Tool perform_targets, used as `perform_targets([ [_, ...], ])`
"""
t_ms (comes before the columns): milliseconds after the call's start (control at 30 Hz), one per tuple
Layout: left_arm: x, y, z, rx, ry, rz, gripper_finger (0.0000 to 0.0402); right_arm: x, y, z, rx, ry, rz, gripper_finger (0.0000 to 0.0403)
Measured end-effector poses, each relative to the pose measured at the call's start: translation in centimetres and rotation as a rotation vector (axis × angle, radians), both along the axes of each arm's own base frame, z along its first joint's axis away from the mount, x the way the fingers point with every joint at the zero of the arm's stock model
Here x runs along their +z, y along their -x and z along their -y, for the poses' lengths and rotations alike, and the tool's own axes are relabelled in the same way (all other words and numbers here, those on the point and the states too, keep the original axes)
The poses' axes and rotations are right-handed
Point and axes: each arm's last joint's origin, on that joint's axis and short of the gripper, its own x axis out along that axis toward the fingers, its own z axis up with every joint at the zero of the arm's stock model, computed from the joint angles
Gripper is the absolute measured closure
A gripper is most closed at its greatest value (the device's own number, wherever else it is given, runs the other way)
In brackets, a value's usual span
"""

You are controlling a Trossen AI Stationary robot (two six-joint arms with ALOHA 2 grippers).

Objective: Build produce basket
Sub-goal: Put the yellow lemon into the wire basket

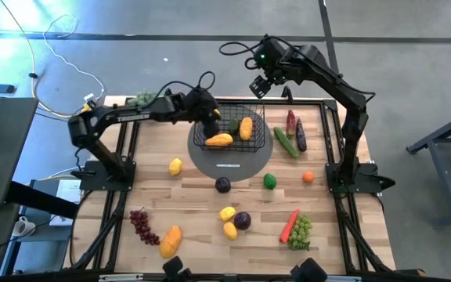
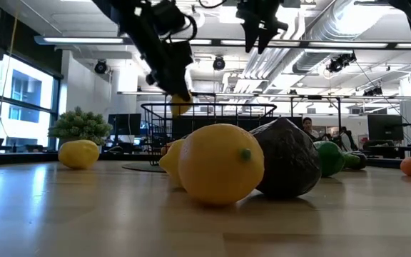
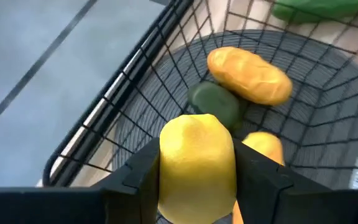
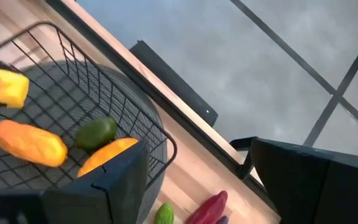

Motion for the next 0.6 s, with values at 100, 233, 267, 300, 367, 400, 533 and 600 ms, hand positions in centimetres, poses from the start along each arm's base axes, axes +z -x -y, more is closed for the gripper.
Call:
perform_targets([
  [100,-1.1,-0.2,-0.8,0.018,0.041,0.002,0.0255,-0.8,-0.1,0.5,-0.011,-0.01,-0.02,0.0139],
  [233,-2.4,-0.6,-1.6,0.029,0.061,-0.006,0.0255,-2.0,-0.1,1.1,-0.029,-0.035,-0.054,0.0139],
  [267,-2.7,-0.6,-1.8,0.033,0.065,-0.012,0.0255,-2.3,-0.1,1.1,-0.033,-0.042,-0.061,0.0139],
  [300,-3.0,-0.8,-2.0,0.036,0.064,-0.01,0.0255,-2.6,-0.2,1.2,-0.044,-0.051,-0.065,0.0139],
  [367,-3.6,-0.8,-2.4,0.045,0.069,-0.017,0.0255,-3.2,-0.3,1.3,-0.063,-0.066,-0.071,0.0139],
  [400,-3.9,-0.9,-2.6,0.048,0.073,-0.023,0.0255,-3.4,-0.3,1.3,-0.072,-0.074,-0.074,0.0139],
  [533,-4.7,-0.9,-3.2,0.062,0.077,-0.027,0.0255,-4.5,-0.5,1.2,-0.096,-0.121,-0.085,0.0139],
  [600,-5.0,-1.0,-3.4,0.065,0.079,-0.03,0.0254,-5.0,-0.6,1.0,-0.108,-0.137,-0.092,0.0139],
])
